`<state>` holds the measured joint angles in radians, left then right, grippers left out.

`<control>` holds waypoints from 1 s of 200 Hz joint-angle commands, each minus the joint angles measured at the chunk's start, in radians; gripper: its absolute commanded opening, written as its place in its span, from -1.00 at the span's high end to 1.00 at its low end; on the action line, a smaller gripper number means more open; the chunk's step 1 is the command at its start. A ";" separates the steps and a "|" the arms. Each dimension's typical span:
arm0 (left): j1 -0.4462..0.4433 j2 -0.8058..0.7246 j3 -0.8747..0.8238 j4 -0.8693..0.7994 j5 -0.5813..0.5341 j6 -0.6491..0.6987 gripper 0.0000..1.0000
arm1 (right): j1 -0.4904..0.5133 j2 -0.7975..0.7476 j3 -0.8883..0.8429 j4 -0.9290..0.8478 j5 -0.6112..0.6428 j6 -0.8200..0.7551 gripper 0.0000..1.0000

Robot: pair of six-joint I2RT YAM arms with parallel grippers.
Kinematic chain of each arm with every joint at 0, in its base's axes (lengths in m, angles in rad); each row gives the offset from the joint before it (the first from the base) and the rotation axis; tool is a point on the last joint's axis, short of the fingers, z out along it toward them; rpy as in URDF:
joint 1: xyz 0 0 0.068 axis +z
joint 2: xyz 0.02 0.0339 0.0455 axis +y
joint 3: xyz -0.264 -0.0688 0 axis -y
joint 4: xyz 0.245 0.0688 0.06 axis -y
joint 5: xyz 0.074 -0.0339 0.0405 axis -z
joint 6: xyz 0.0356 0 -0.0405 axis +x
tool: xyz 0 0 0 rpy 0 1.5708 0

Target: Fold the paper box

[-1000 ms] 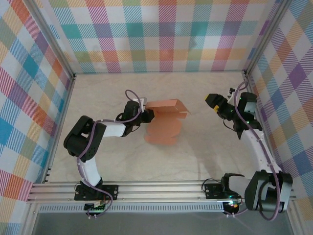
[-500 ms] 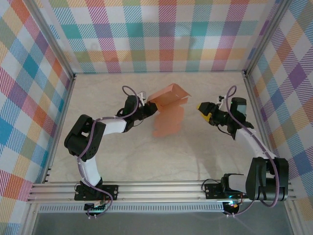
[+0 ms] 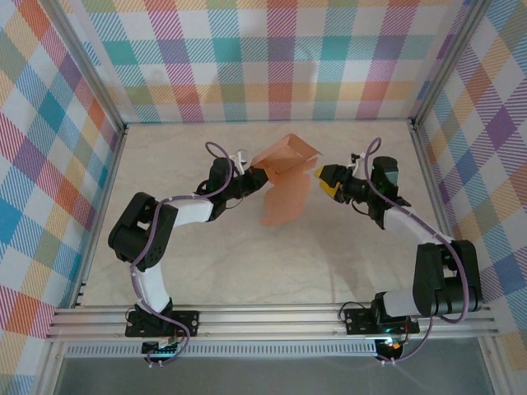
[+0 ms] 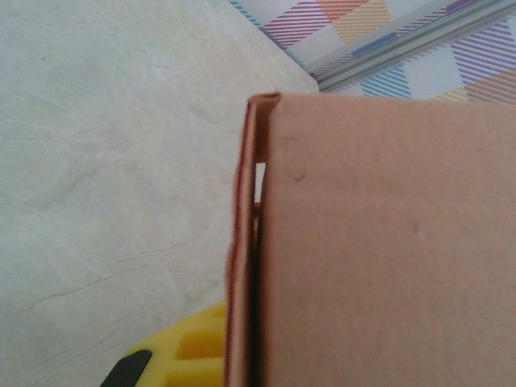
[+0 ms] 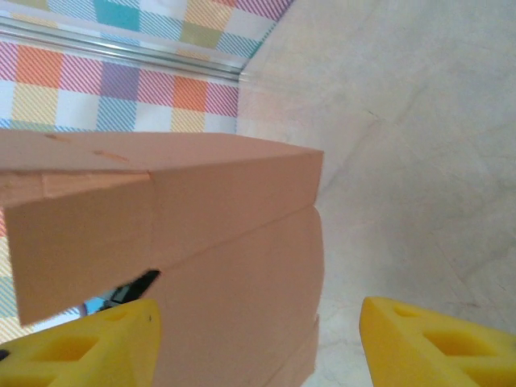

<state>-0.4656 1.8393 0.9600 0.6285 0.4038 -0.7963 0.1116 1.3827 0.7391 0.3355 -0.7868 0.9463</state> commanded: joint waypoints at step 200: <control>0.005 -0.048 -0.026 -0.077 -0.065 0.164 1.00 | 0.092 0.113 0.143 -0.026 0.004 0.033 0.67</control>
<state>-0.4656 1.8385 0.9459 0.6025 0.3809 -0.7124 0.1982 1.5047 0.8680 0.3492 -0.7853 0.9981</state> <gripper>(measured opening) 0.063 0.182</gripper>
